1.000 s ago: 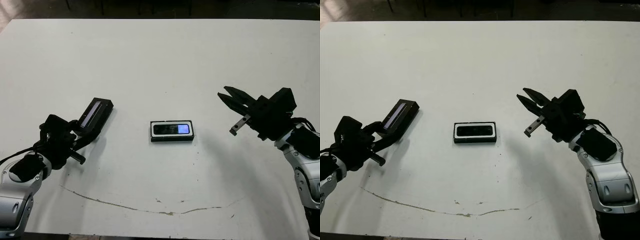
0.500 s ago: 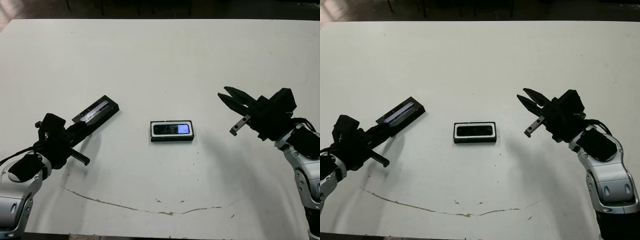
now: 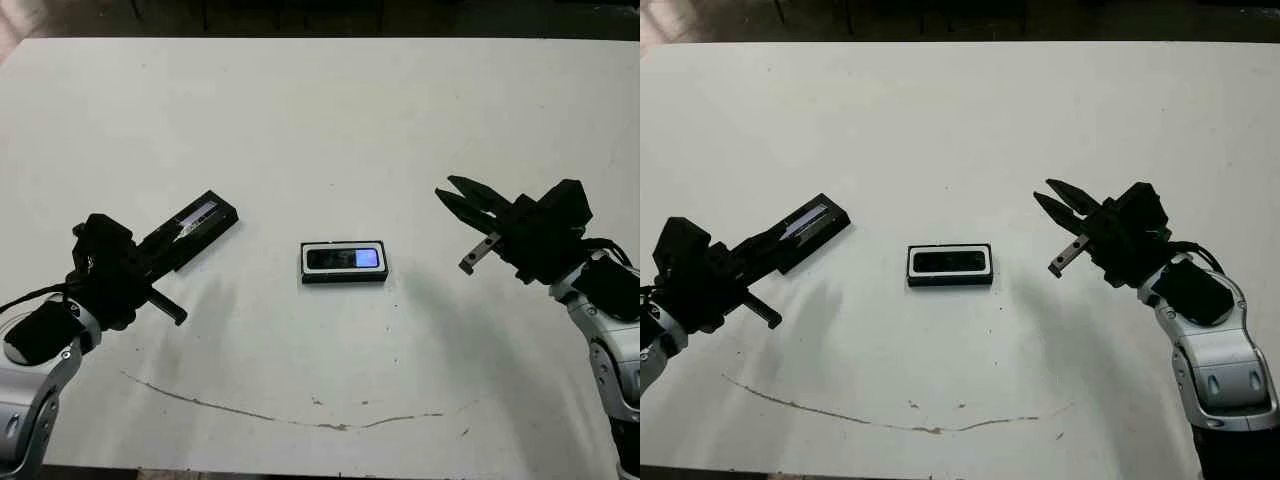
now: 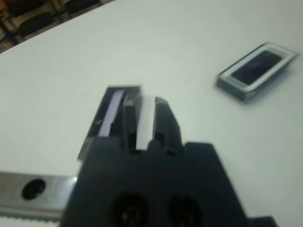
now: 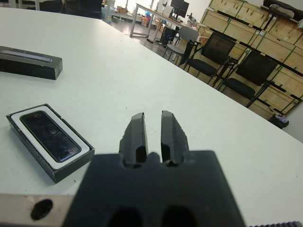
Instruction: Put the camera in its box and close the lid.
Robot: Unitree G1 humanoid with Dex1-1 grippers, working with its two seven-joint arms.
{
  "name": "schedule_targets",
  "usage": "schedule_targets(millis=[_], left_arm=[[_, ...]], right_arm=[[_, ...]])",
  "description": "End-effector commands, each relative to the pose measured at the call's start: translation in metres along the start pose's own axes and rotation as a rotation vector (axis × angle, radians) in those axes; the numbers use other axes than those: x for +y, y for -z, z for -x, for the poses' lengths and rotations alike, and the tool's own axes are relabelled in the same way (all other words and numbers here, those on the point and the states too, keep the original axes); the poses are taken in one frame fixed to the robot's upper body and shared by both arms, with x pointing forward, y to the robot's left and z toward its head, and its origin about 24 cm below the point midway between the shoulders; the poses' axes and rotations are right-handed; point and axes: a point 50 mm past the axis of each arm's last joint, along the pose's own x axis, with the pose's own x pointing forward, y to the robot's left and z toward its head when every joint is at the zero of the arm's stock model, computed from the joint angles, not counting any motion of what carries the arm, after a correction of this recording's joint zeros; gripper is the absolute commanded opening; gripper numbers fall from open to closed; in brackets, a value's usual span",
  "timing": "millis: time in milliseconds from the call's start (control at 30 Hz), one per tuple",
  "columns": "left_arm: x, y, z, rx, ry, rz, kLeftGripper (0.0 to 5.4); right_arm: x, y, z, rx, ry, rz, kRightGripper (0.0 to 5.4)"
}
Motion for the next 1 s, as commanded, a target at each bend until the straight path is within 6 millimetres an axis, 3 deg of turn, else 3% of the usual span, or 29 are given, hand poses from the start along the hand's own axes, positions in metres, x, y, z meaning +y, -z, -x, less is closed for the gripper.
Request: schedule_targets(millis=[33, 200, 400, 600, 800, 933, 1000], left_arm=[[-0.002, -0.011, 0.009, -0.011, 0.033, -0.001, 0.01], [0.004, -0.033, 0.015, -0.067, -0.029, -0.05, 0.24], [0.031, -0.042, 0.011, -0.013, -0.107, -0.164, 1.59], [0.046, -0.026, -0.003, 0.038, -0.084, -0.213, 2.97], [0.046, -0.003, -0.02, 0.117, 0.081, -0.183, 4.4], [0.047, 0.01, -0.029, 0.164, 0.15, -0.035, 5.35], [0.047, 0.014, -0.032, 0.168, 0.187, 0.057, 5.38]], right_arm=[[0.002, 0.006, 0.002, 0.037, -0.009, -0.011, 0.0], [0.001, 0.007, 0.002, 0.033, -0.017, -0.012, 0.0], [0.001, 0.006, 0.002, 0.037, -0.016, -0.017, 0.0], [0.001, 0.005, 0.002, 0.041, -0.016, -0.01, 0.0], [0.001, 0.006, 0.001, 0.052, -0.016, -0.02, 0.0], [0.002, 0.006, 0.001, 0.049, -0.019, -0.012, 0.0], [0.001, 0.007, 0.002, 0.053, -0.021, -0.019, 0.0]])
